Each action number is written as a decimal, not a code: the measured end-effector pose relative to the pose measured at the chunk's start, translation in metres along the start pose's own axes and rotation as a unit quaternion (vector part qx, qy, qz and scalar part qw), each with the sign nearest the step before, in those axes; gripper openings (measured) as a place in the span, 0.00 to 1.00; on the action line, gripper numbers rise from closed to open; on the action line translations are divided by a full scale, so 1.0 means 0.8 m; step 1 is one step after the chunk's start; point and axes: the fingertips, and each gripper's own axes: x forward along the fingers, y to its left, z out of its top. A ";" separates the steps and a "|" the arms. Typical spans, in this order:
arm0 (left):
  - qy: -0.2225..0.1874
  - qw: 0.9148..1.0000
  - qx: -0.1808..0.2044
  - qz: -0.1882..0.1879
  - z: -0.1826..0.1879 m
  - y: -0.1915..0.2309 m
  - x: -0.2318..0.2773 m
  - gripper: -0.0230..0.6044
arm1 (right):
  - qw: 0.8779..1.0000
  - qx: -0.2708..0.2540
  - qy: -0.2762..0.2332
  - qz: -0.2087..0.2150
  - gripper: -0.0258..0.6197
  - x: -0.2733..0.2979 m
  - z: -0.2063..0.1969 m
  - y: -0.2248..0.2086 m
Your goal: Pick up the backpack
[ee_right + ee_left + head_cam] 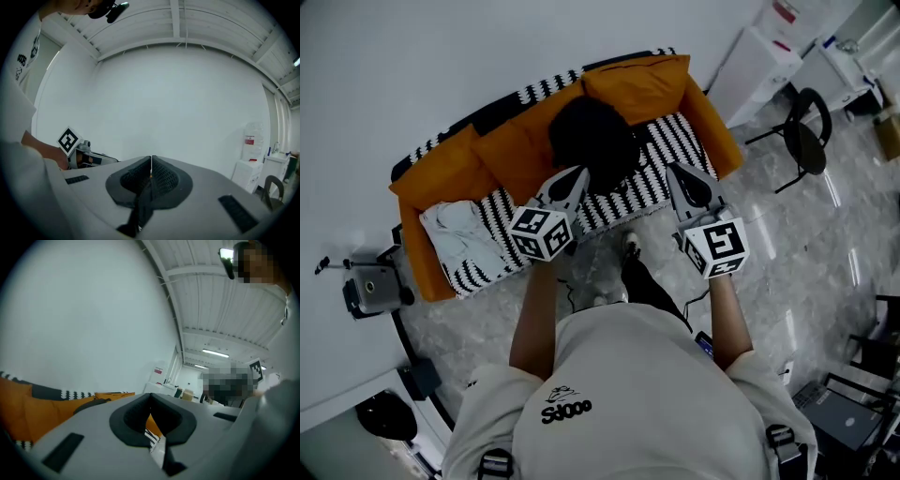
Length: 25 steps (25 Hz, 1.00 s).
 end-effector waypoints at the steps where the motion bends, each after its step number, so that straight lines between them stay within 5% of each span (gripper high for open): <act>1: 0.001 1.000 -0.011 0.006 -0.004 0.012 0.015 0.07 | 1.000 0.002 0.002 0.004 0.09 0.012 -0.005 -0.010; 10: 0.056 0.997 0.002 0.046 -0.041 0.100 0.152 0.07 | 0.998 0.016 0.037 0.049 0.09 0.120 -0.049 -0.100; 25: 0.114 0.987 -0.045 0.101 -0.121 0.228 0.281 0.07 | 0.986 0.010 0.113 0.120 0.09 0.246 -0.146 -0.167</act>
